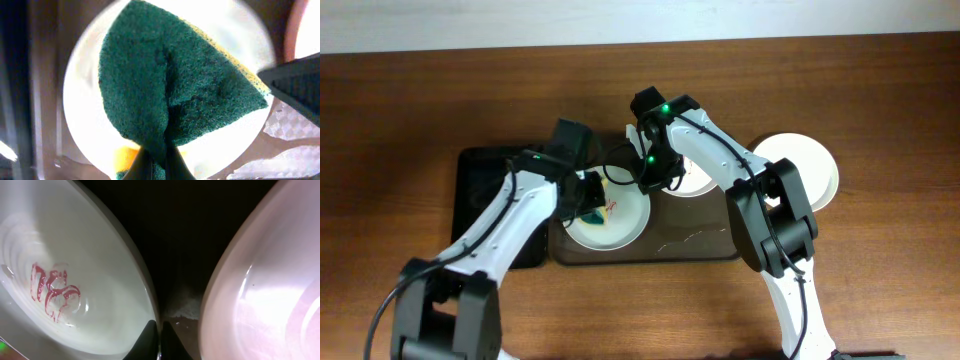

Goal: Clean dirty plates on tray and stack at the side
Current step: 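Hold the left plate with the right gripper and scrub it with the sponge, then lift the left plate with the right gripper and stack it on the right plate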

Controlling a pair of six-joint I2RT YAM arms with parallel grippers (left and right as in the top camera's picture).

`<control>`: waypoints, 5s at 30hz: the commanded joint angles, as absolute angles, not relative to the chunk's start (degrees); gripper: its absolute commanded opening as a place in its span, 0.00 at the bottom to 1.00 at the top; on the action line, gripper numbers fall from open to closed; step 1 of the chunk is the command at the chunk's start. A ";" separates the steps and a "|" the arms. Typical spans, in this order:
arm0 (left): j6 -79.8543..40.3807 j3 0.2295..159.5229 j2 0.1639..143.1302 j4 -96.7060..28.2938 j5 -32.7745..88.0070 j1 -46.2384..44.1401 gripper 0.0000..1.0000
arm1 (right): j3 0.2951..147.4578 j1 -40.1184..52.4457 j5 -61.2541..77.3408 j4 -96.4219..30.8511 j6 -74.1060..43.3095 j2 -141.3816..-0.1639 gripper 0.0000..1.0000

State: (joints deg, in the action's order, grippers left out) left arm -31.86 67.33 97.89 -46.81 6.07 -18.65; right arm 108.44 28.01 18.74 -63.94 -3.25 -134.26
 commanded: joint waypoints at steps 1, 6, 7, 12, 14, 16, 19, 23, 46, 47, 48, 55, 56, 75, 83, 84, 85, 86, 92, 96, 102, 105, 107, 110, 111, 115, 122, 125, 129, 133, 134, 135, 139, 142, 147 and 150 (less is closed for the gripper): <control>-44.16 66.61 101.34 -46.06 9.63 -18.74 0.00 | 107.90 28.60 17.98 -64.16 -3.55 -135.11 0.06; -48.16 66.52 105.12 -42.13 11.22 -18.74 0.00 | 107.90 28.60 17.96 -64.14 -3.53 -135.11 0.06; -48.16 66.39 105.73 -41.56 11.20 -18.76 0.00 | 107.90 28.60 17.96 -64.14 -3.53 -135.11 0.06; -48.18 65.71 109.19 -41.63 -6.24 -18.74 0.00 | 107.90 28.60 17.96 -64.14 -3.53 -135.11 0.06; -48.16 65.71 109.19 -42.41 -12.23 -18.46 0.00 | 107.90 28.60 17.96 -64.16 -3.53 -135.11 0.06; -46.28 65.78 109.12 -42.98 -13.98 -17.93 0.00 | 107.90 28.60 17.96 -64.16 -3.53 -135.11 0.05; -37.80 67.92 107.68 -43.13 -7.57 -17.85 0.00 | 107.90 28.60 17.93 -64.16 -3.55 -135.11 0.05; -36.58 68.95 102.63 -40.10 9.45 -17.85 0.00 | 107.90 28.60 17.91 -64.14 -3.53 -135.11 0.05; -14.37 61.10 101.91 -42.24 21.41 -9.74 0.00 | 107.90 28.49 14.74 -63.48 -9.54 -135.11 0.05; -15.16 61.06 101.93 -42.24 21.41 -9.74 0.00 | 107.90 28.49 14.76 -63.42 -9.80 -135.11 0.06; -17.17 60.99 102.00 -42.19 21.23 -9.74 0.00 | 107.90 28.53 14.81 -63.51 -9.98 -135.11 0.09; -38.24 60.97 102.10 -39.33 21.43 -14.11 0.00 | 107.90 29.78 21.04 -64.10 -23.03 -135.11 0.09; -40.34 60.97 102.10 -38.61 21.26 -14.85 0.00 | 107.90 30.15 21.04 -64.12 -23.03 -135.11 0.09; -41.50 57.65 103.94 -43.55 0.34 -8.93 0.00 | 107.90 30.41 21.41 -64.16 -26.65 -135.11 0.09; -35.07 59.00 93.14 -37.39 12.97 -11.81 0.00 | 107.90 30.41 21.19 -64.34 -26.63 -135.11 0.10; -37.23 58.85 93.78 -36.47 12.47 -13.15 0.00 | 107.90 30.41 21.19 -64.34 -26.61 -135.11 0.09; -38.41 58.85 94.89 -35.29 12.21 -14.63 0.00 | 107.90 30.41 21.19 -64.34 -26.61 -135.11 0.09; -39.59 58.85 96.23 -34.22 12.21 -15.77 0.00 | 107.90 30.41 21.19 -64.36 -26.39 -135.11 0.09; -44.12 58.85 104.79 -28.58 9.06 -17.10 0.00 | 107.90 30.41 21.19 -64.58 -25.78 -135.11 0.09; -44.12 58.78 105.75 -35.55 6.13 -16.71 0.00 | 107.90 30.41 20.75 -64.58 -25.78 -135.11 0.09; -44.12 58.76 105.78 -47.07 7.88 -16.47 0.00 | 107.90 30.41 19.81 -65.43 -25.78 -135.11 0.10; -43.90 58.76 105.75 -53.23 7.94 -14.83 0.00 | 107.90 30.41 18.59 -66.04 -25.76 -135.11 0.09; -41.93 58.76 105.73 -55.18 8.16 -13.26 0.00 | 107.90 30.41 18.57 -66.26 -25.76 -135.11 0.09; -41.95 58.76 105.75 -46.04 10.59 -12.97 0.00 | 107.90 30.41 17.63 -66.41 -25.76 -135.11 0.10; -42.04 58.76 105.75 -43.09 11.22 -12.99 0.00 | 107.90 30.41 17.47 -66.52 -25.76 -135.11 0.10; -47.05 58.76 105.75 -33.43 11.81 -12.95 0.00 | 107.90 30.44 17.32 -66.72 -25.74 -135.11 0.10; -47.33 58.76 105.75 -21.21 16.16 -12.95 0.09 | 107.26 30.70 17.30 -66.83 -25.34 -135.11 0.07; -47.33 58.76 105.75 -15.66 19.31 -12.99 0.12 | 104.68 31.11 17.32 -66.15 -25.34 -135.11 0.04; -47.29 58.76 106.19 -15.66 17.54 -12.99 0.13 | 104.03 31.48 17.34 -65.63 -25.34 -135.11 0.04; -46.78 58.76 106.19 -29.58 8.71 -12.99 0.02 | 104.03 31.48 17.32 -65.65 -25.32 -135.11 0.04; -43.97 58.76 106.17 -33.93 6.72 -12.80 0.00 | 104.03 31.48 17.32 -65.60 -25.34 -135.11 0.04; -41.74 58.76 106.15 -35.66 6.57 -12.64 0.00 | 104.03 31.48 17.32 -65.60 -25.34 -135.11 0.04; -30.89 58.94 102.91 -39.79 7.86 -12.56 0.00 | 104.03 31.48 17.30 -65.65 -25.32 -135.11 0.04; -26.85 58.94 92.62 -41.78 9.04 -12.47 0.00 | 104.03 31.48 17.30 -65.65 -25.32 -135.11 0.04; -26.85 58.94 87.37 -46.83 5.96 -8.64 0.00 | 104.03 31.48 17.32 -64.93 -25.32 -135.11 0.16; -24.27 58.94 87.35 -47.68 6.66 -5.56 0.00 | 104.03 31.44 17.34 -64.29 -25.32 -135.11 0.04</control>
